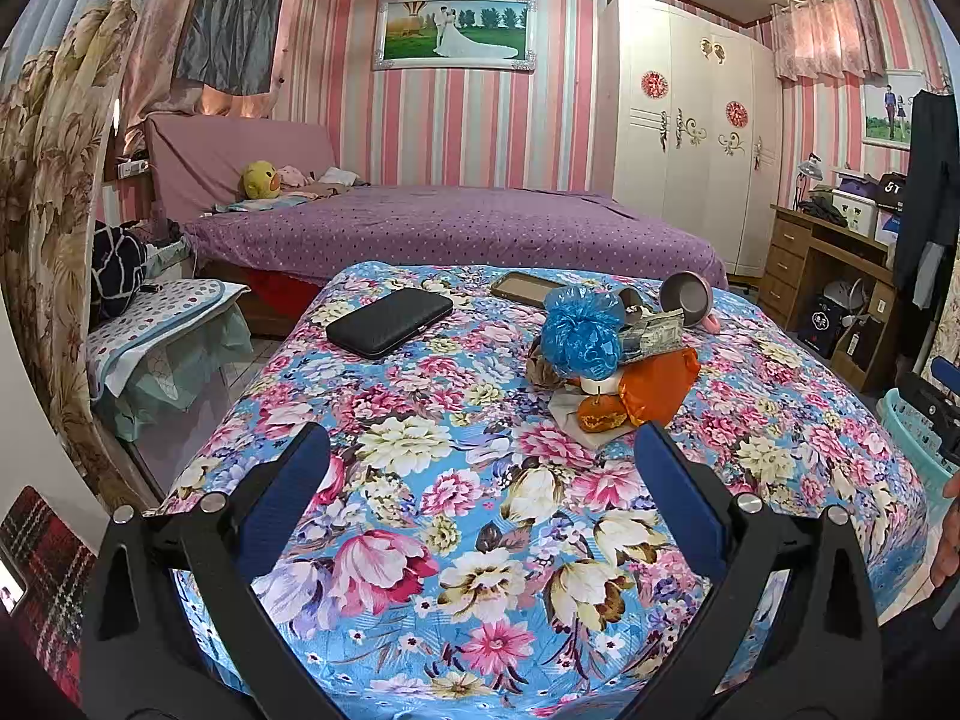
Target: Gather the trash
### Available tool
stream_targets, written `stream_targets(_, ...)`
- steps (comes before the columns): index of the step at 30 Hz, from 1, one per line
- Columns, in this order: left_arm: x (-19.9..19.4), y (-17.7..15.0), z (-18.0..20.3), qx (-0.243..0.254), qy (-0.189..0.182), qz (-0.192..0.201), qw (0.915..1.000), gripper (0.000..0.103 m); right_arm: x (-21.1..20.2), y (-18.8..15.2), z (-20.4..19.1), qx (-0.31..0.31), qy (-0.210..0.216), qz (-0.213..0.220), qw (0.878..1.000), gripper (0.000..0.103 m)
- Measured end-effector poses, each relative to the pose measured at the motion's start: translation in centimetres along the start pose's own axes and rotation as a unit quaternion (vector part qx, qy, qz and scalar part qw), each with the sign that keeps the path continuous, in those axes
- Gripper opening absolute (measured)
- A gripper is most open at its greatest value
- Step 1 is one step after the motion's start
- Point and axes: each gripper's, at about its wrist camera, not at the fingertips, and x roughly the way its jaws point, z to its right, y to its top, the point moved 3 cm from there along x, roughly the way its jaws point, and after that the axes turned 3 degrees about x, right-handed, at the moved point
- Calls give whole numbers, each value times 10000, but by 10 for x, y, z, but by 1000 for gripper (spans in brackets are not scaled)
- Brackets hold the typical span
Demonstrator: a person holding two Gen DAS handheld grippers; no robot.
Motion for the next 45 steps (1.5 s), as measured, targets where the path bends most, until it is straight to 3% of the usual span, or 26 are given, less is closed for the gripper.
stream_targets(15,4,-2,-5,-157,11,-56,9999,98,-1,9,1,130,26,83,9999,99)
stream_targets(20,13,18,-5,-118,88,-142,9998,98,2,43,-5,-62,28,314,9995,99)
stream_targets(25,33,64,7,-158,-91,22,9998,98,29,93,-11,154,191,348,9991,99)
stream_targets(30,88,96,30,-244,-153,-216,9994,98,76,129,-26,182,309,368,9987,99)
stream_targets(32,112,98,38,-262,-204,-319,9989,98,97,127,-30,205,284,327,9989,99)
stream_targets(36,150,79,48,-244,-244,-634,9974,98,131,90,-29,406,347,-34,9986,99)
stream_targets(41,184,58,64,282,-186,-936,9950,98,167,69,-34,268,329,-490,9979,99)
stream_targets(42,187,55,63,302,-182,-983,9945,93,172,66,-37,338,406,-574,9970,99)
stream_targets(45,193,52,53,-63,-521,-1181,9916,59,179,59,-51,248,592,-732,9953,99)
